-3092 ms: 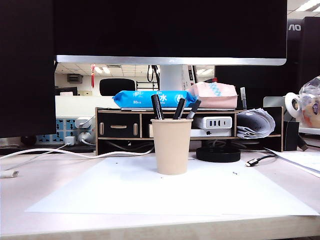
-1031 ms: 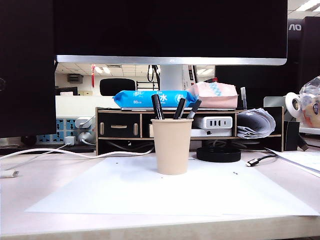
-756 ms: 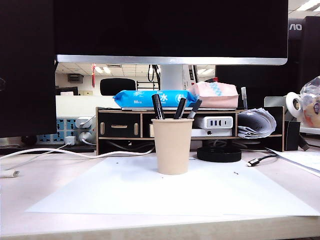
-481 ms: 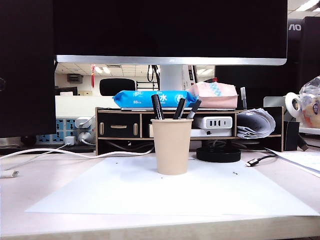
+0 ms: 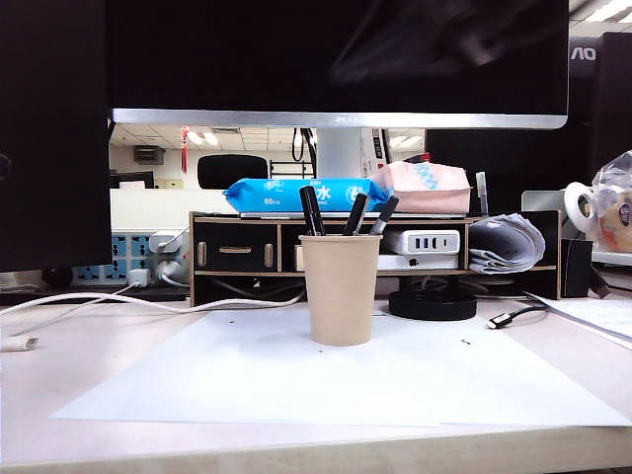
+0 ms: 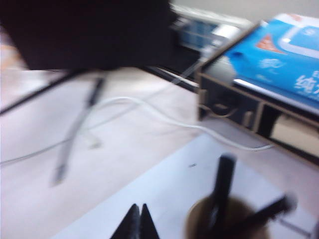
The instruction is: Pick up the marker from the paper cup and put it on the table.
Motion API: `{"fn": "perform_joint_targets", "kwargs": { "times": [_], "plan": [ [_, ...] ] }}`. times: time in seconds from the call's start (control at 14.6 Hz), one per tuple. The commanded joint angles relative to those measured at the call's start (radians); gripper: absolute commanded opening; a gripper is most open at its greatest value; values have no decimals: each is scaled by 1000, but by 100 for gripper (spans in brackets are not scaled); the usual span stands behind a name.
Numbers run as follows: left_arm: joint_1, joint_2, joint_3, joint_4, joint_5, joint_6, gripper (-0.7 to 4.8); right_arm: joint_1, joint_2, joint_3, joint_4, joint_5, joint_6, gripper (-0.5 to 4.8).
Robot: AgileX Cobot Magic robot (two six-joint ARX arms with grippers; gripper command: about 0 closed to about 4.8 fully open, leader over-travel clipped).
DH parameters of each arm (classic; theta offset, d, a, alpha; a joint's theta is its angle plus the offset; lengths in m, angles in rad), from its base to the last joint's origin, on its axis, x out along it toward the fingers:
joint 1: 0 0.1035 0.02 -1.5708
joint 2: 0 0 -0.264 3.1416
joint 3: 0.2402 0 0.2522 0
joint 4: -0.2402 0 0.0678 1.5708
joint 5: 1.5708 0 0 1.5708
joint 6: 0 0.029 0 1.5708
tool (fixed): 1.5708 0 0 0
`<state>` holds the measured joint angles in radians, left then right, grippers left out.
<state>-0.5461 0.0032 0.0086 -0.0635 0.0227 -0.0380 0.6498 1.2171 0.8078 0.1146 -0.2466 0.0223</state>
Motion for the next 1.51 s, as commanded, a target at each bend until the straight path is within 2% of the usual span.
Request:
{"fn": "perform_joint_targets", "kwargs": {
  "times": [0.07,0.34,0.41,0.48,0.96,1.17,1.31,1.51],
  "plan": [
    [0,0,1,16,0,1,-4,29,253,195,-17,176,-13,-5],
    [0,0,1,16,0,1,-4,31,305,232,-25,203,-27,0],
    [0,0,1,16,0,1,-4,31,306,232,-29,204,-27,15],
    [0,0,1,15,0,1,-4,31,306,232,-29,204,-27,113],
    [0,0,1,13,0,1,-4,34,364,233,-4,231,-34,118],
    [0,0,1,13,0,1,-4,39,364,233,-5,274,-34,125],
    [0,0,1,13,0,1,-4,44,364,233,-1,274,-34,225],
    [0,0,1,13,0,1,-4,44,365,233,18,275,-34,220]
  ]
}}
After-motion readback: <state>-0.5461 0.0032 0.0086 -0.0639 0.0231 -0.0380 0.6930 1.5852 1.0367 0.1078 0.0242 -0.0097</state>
